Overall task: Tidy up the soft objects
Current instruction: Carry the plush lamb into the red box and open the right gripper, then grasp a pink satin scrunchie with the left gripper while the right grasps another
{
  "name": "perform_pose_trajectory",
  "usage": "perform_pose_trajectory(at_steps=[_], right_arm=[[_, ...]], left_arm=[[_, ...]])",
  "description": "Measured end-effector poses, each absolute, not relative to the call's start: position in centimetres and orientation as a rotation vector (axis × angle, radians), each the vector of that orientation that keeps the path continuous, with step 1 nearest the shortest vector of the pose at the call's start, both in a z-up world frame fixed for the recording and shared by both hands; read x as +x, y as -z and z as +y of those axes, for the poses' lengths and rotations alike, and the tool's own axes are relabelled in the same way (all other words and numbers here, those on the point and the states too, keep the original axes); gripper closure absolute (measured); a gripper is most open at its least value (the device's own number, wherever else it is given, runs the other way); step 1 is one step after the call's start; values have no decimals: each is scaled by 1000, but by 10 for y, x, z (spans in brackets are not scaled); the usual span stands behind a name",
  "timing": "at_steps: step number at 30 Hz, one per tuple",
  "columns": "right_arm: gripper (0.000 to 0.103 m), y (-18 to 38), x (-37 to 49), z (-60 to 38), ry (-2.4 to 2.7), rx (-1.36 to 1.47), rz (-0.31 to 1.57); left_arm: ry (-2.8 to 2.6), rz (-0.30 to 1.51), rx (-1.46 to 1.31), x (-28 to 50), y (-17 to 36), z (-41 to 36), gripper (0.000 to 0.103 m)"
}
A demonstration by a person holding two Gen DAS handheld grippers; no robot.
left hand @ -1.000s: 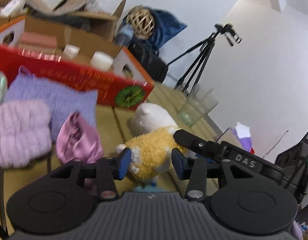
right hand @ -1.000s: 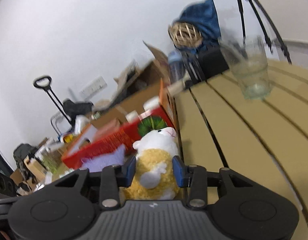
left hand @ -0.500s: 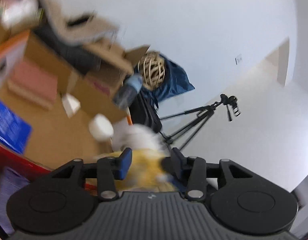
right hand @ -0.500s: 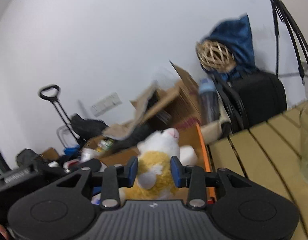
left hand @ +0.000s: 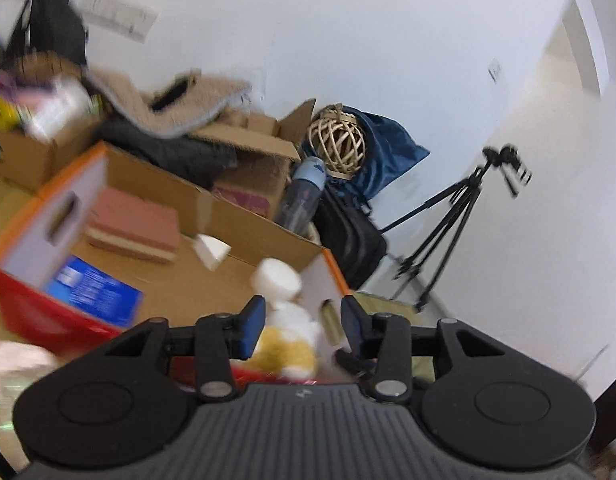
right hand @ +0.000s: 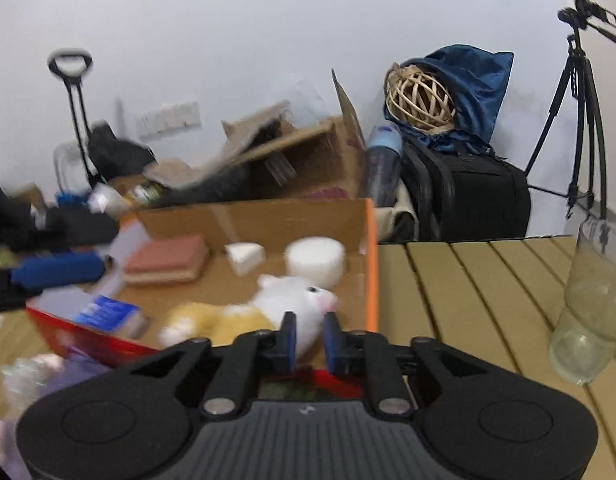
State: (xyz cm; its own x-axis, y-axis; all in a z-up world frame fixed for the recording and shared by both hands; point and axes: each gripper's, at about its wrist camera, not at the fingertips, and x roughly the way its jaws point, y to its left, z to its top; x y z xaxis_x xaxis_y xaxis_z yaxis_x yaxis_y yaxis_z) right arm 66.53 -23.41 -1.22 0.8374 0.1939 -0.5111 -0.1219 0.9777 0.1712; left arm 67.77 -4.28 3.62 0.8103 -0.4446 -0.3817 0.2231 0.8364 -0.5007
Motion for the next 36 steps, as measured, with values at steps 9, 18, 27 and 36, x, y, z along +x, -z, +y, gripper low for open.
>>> perform_pose_trajectory(at_steps=[9, 18, 27, 36], right_arm=[[85, -24, 571, -237, -215, 122, 387], [55, 4, 471, -233, -344, 167, 377], [38, 16, 454, -237, -461, 170, 460], [45, 38, 478, -220, -356, 47, 565]], left_arm=[[254, 411, -241, 576, -42, -15, 42], [242, 400, -158, 495, -6, 11, 31], [379, 471, -94, 488, 32, -6, 32], [446, 504, -69, 505, 36, -42, 32]])
